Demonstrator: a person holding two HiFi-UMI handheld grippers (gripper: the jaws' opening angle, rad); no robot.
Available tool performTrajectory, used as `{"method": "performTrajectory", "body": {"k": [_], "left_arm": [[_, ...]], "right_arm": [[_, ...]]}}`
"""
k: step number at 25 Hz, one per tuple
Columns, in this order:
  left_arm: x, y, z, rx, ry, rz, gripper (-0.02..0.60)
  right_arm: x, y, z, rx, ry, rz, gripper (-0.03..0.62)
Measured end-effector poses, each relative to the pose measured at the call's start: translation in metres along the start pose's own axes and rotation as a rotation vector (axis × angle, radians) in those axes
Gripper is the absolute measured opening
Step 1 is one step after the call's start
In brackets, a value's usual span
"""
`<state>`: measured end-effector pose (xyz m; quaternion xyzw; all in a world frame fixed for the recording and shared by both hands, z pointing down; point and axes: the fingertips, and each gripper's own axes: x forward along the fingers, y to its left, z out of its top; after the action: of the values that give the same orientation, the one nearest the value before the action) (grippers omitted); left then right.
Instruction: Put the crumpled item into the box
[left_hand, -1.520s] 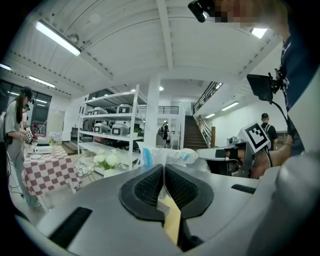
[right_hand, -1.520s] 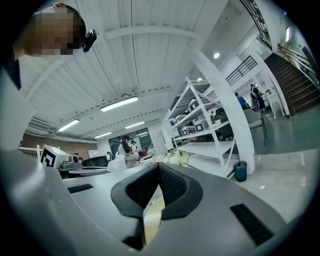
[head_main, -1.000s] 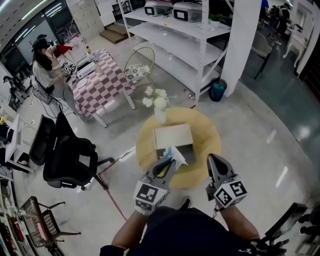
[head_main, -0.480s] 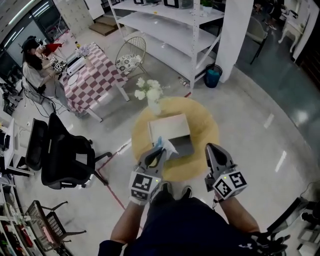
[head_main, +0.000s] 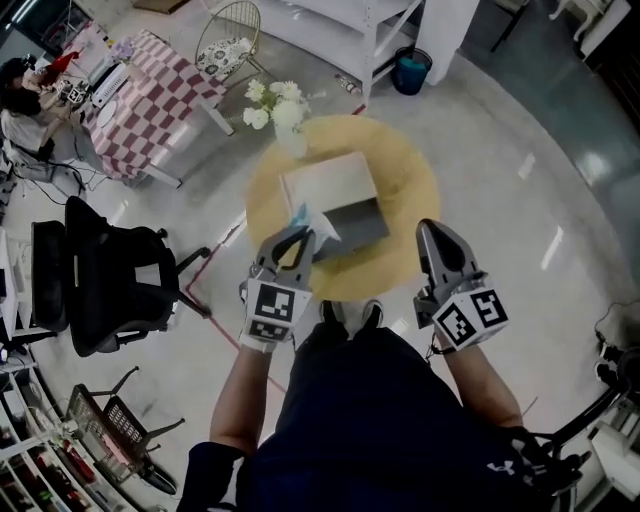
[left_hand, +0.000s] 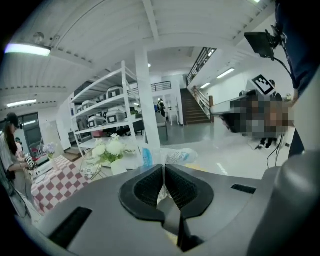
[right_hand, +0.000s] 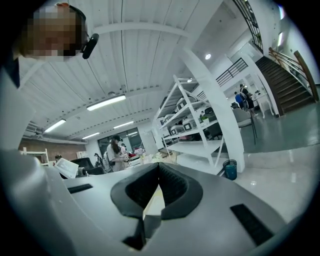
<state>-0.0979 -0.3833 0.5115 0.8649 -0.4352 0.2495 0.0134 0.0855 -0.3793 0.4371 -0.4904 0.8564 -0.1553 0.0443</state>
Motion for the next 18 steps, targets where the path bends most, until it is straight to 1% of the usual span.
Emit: {"method": "performTrajectory", "body": {"k": [2,4,8,12,14,18], "left_arm": [[0.006,0.000,-0.014,0.054,0.046,-0.006,0.028],[0.013,-0.003,-0.025,0.104,0.092,-0.029,0.028],[0.027,-0.007,-0.047,0.154,0.161,-0.073,0.028],[0.039,-0.003,-0.065,0.247,0.226,-0.086,0.028],[0.045,-0.004,-0.074,0.248,0.260,-0.115,0.028],[0.060,-0.005,-0.096,0.181,0.309,-0.170,0.028]], "right_arm": [[0.003,0.001,-0.011,0.006,0.027,-0.005,0.003],[0.005,0.002,-0.020,0.013,0.049,-0.007,0.003],[0.010,0.007,-0.034,0.024,0.078,-0.007,0.003],[0.016,0.009,-0.046,0.032,0.101,-0.007,0.003],[0.018,0.008,-0.050,0.042,0.110,-0.013,0.003],[0.023,0.005,-0.064,0.085,0.128,-0.028,0.003]]}}
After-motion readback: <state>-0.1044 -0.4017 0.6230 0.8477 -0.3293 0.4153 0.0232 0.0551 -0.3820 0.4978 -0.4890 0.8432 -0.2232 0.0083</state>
